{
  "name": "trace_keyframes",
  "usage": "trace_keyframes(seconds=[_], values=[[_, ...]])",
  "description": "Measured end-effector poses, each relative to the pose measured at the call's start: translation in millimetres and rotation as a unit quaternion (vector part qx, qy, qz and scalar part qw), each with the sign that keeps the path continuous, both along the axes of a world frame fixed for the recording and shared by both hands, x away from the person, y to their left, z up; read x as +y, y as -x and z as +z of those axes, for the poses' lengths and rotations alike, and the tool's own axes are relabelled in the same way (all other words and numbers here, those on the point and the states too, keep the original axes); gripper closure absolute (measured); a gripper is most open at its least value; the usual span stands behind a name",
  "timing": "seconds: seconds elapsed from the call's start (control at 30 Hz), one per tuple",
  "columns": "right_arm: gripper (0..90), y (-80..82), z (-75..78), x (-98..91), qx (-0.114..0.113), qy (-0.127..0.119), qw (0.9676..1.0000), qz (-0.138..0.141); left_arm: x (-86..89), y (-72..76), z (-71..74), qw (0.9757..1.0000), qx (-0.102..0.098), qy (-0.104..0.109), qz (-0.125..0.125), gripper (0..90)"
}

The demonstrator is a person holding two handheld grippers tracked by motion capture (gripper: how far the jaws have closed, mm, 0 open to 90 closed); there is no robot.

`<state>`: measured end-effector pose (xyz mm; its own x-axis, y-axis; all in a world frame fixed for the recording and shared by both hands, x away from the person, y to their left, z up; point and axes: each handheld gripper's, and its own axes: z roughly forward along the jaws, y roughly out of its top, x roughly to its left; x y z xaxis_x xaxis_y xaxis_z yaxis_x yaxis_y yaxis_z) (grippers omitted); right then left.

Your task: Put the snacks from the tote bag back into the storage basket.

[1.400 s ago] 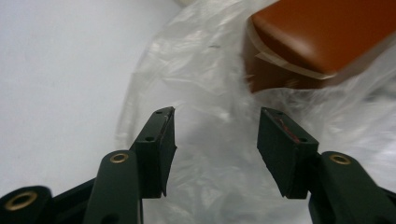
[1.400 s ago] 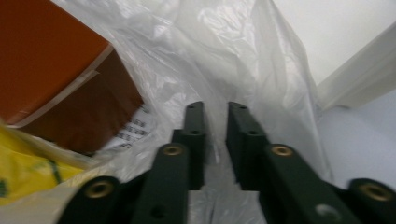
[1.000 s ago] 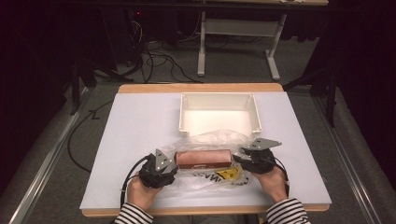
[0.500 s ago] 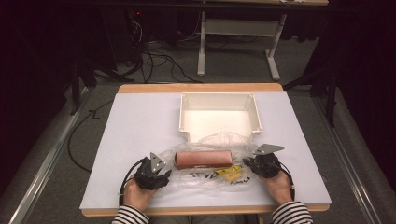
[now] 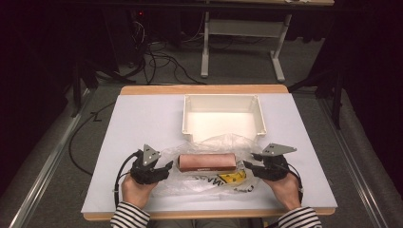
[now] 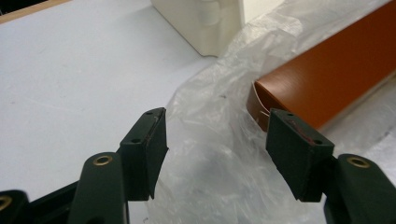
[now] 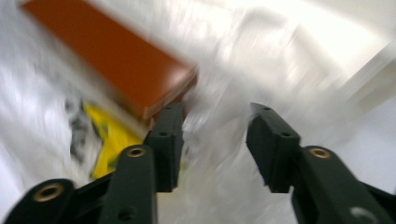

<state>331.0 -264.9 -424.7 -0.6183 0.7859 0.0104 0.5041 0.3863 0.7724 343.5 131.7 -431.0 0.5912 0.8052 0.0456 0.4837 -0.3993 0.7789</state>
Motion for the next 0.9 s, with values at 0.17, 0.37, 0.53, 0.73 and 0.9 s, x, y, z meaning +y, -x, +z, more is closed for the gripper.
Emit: trace_keyframes(seconds=[0.17,0.37,0.53,0.73,0.9], values=[[47.2,-18.6,13.7,5.5,-0.028,0.009,0.9992,-0.027,-0.2,-11.6,-4.4,0.9997,0.011,0.007,0.022,38.9],[46.1,-47.8,5.3,14.2,-0.017,0.028,0.9983,-0.048,-1.3,-21.4,-9.8,0.9991,0.026,0.015,0.028,41.2],[63.8,-60.0,-7.8,16.4,0.027,0.04,0.9976,-0.05,-5.0,-26.5,-18.3,0.9987,0.041,0.014,0.027,44.7],[90.0,-59.0,-25.2,11.3,0.057,0.056,0.9963,-0.032,-9.0,-29.6,-30.3,0.9983,0.049,0.003,0.03,46.0],[90.0,-53.4,-33.8,4.6,0.071,0.067,0.9947,-0.032,-10.7,-31.0,-36.8,0.9983,0.046,-0.007,0.036,46.4]])
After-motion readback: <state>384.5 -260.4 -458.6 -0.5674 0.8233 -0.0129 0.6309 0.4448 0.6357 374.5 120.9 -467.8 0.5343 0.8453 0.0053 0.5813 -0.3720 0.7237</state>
